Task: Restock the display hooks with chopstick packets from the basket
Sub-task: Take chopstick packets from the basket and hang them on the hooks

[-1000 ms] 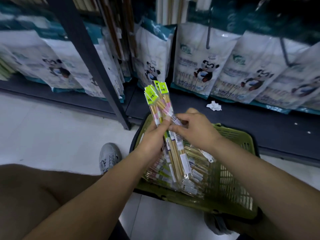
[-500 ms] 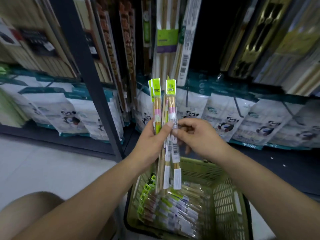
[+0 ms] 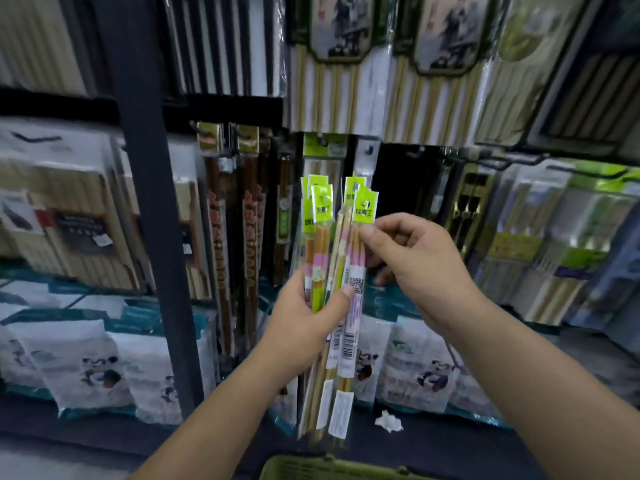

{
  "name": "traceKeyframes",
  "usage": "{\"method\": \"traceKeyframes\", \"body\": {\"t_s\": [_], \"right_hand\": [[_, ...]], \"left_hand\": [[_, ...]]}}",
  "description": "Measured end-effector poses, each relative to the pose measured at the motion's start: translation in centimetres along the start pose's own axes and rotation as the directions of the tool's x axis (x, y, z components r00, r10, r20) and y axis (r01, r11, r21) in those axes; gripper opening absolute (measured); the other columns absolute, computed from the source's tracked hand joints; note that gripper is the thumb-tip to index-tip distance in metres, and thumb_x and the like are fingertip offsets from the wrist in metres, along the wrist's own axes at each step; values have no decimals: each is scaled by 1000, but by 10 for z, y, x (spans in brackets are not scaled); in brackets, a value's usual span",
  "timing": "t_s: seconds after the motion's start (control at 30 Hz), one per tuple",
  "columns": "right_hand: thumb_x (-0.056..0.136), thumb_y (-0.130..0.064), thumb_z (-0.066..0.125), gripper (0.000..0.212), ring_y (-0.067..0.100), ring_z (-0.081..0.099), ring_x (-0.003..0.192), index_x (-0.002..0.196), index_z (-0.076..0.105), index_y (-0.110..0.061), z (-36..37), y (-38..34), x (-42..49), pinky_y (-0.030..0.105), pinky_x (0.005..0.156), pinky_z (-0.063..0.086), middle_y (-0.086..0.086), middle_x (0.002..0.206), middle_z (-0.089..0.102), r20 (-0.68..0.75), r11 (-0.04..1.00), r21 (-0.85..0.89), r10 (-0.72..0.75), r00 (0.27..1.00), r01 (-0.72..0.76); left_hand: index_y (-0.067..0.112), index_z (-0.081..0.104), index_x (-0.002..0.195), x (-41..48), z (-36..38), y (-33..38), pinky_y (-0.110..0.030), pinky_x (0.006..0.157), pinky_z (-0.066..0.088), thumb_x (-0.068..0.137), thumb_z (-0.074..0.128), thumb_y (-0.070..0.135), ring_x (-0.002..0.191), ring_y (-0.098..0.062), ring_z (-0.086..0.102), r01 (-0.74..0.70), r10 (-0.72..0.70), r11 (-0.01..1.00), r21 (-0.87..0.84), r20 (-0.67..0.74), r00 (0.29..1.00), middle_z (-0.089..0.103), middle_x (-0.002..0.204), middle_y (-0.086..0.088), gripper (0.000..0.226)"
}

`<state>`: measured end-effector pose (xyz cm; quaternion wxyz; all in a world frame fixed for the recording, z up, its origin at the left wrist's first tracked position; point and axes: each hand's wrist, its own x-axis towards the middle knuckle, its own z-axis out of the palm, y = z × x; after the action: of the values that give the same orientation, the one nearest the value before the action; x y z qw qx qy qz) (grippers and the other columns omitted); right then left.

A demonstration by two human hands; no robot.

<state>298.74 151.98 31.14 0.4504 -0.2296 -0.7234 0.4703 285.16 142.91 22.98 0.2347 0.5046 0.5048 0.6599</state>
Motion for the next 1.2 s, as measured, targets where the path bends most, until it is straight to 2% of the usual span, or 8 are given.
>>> {"method": "traceKeyframes", "body": {"t_s": [0.23,0.37,0.43,0.5,0.53,0.83,1.0,1.2], "right_hand": [[96,-26,70,14,15,65,69,85,73,-17,8,-15,21,27,53,51,16,82,70,-7,1000,21,2,1000,-2],[101,-24,62,24,16,66,68,80,75,-23,2,-23,28,24,53,50,9,80,72,-95,998,65,5,995,1],[101,-23,60,27,10,65,65,78,74,-24,-5,-28,33,21,52,50,-1,74,72,-193,998,61,10,981,2],[101,-21,59,26,7,64,60,78,73,-23,-13,-33,40,20,50,49,-6,69,70,-278,999,38,13,961,-2],[101,-21,59,26,6,63,58,79,72,-21,-16,-35,43,19,49,49,-6,67,68,-306,1000,26,16,952,-8],[98,-20,61,28,15,57,69,73,71,-13,-29,-35,54,28,68,49,2,72,61,-376,999,-30,9,926,-21],[100,-21,60,31,14,50,64,83,67,3,-30,-26,63,28,69,46,6,71,55,-379,992,-108,15,925,-60],[101,-32,61,32,14,57,71,86,72,-7,-33,-18,66,29,71,49,7,78,64,-380,982,-174,5,925,-77]], "left_hand": [[41,60,126,18,-9,7,-17,84,53,80,68,62,103,-1,69,-34,34,999,10,-2,999,73,111,19,51],[29,51,142,19,-8,7,-44,107,50,73,67,72,124,-10,61,22,-22,1000,20,-4,1000,66,133,10,83],[36,54,137,18,-4,7,-44,107,49,76,67,68,122,-10,62,32,-32,999,5,-1,999,68,128,8,70],[51,61,110,18,0,9,-34,97,48,90,69,49,106,-5,68,16,-16,999,33,-2,1000,76,102,6,21],[54,62,97,18,2,10,-29,93,45,95,68,40,99,-4,69,4,-4,999,40,5,1000,77,93,5,15],[51,65,93,17,4,8,-57,103,49,87,66,47,90,-23,74,54,-55,996,-68,-23,998,78,88,-2,7],[31,63,108,17,6,7,-41,85,56,95,68,44,76,-19,73,42,-40,993,-107,19,999,77,89,-2,19],[23,63,116,18,7,8,-26,65,56,85,66,47,72,-18,71,114,-93,964,-239,98,991,76,88,-5,39]]}}
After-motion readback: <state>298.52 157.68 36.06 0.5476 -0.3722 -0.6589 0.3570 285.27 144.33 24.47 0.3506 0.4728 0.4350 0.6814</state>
